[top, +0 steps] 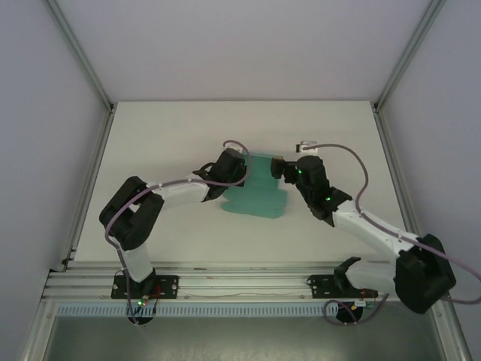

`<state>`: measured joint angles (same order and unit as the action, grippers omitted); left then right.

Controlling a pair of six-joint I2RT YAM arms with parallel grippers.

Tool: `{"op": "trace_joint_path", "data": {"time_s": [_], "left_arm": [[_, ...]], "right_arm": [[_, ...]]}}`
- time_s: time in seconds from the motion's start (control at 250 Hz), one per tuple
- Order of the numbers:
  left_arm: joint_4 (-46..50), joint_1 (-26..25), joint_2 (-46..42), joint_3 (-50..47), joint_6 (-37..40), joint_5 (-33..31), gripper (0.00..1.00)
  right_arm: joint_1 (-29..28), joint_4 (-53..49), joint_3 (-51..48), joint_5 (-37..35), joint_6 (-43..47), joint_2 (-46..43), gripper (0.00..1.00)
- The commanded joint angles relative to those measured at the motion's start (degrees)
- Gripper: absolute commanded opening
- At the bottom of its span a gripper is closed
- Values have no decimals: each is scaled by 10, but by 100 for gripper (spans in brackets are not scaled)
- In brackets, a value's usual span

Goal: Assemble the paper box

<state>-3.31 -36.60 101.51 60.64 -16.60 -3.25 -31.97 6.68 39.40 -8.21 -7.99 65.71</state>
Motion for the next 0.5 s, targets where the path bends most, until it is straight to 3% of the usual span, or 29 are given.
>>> {"op": "trace_joint_path", "data": {"time_s": [0.0, 0.24, 0.496], "left_arm": [[91, 4, -36, 35, 36, 39, 0], [363, 1, -44, 114, 39, 118, 0], [587, -15, 1, 179, 27, 112, 0]], "right_arm": [[9, -60, -6, -46, -38, -47, 100], [38, -226, 24, -33, -68, -80, 100], [52, -285, 21, -8, -60, -84, 100]]}}
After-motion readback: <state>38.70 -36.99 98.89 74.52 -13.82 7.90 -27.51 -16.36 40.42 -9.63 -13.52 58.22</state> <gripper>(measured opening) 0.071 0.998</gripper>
